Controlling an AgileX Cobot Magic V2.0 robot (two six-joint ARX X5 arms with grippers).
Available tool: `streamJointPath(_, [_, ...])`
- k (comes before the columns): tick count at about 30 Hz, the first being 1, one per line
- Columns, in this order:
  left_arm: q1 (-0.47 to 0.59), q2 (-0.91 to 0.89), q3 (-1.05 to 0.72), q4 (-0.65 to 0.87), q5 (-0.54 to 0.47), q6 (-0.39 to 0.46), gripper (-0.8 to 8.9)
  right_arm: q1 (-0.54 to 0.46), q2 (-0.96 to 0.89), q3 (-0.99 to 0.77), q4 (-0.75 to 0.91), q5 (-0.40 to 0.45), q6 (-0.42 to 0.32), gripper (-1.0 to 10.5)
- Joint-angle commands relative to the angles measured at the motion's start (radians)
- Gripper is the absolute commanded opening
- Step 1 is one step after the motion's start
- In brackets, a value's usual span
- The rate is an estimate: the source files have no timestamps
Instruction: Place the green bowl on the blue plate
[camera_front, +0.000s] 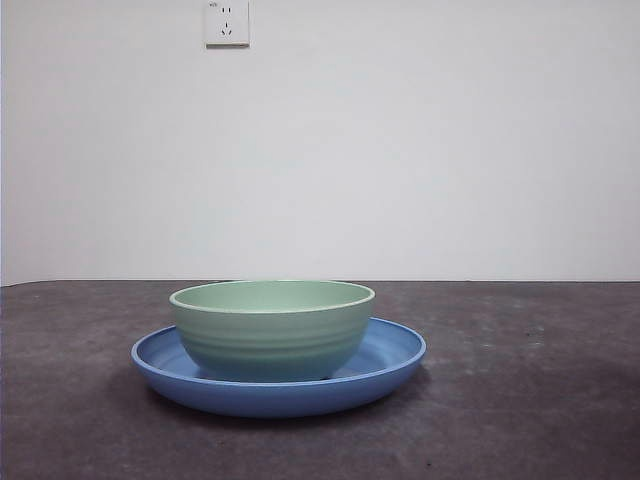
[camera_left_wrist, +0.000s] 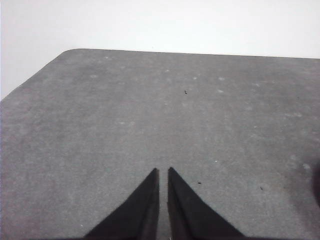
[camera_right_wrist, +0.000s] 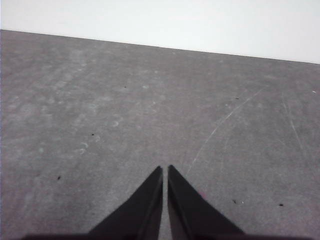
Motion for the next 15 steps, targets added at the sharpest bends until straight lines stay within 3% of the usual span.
streamJointPath(1, [0.000,-0.001,-0.021,-0.007,-0.006,0.008,0.27,-0.001,-0.003,-0.006,-0.013,0.001,0.016,0.1])
streamJointPath(8, [0.001,-0.001,-0.021,-0.007,-0.006,0.008,0.27,-0.002,-0.003,-0.006,-0.013,0.008,0.085,0.1])
streamJointPath(15, [0.000,-0.001,-0.021,-0.007,-0.006,0.008,0.27,-0.002,-0.003,-0.006,0.014,0.007,0.086,0.1])
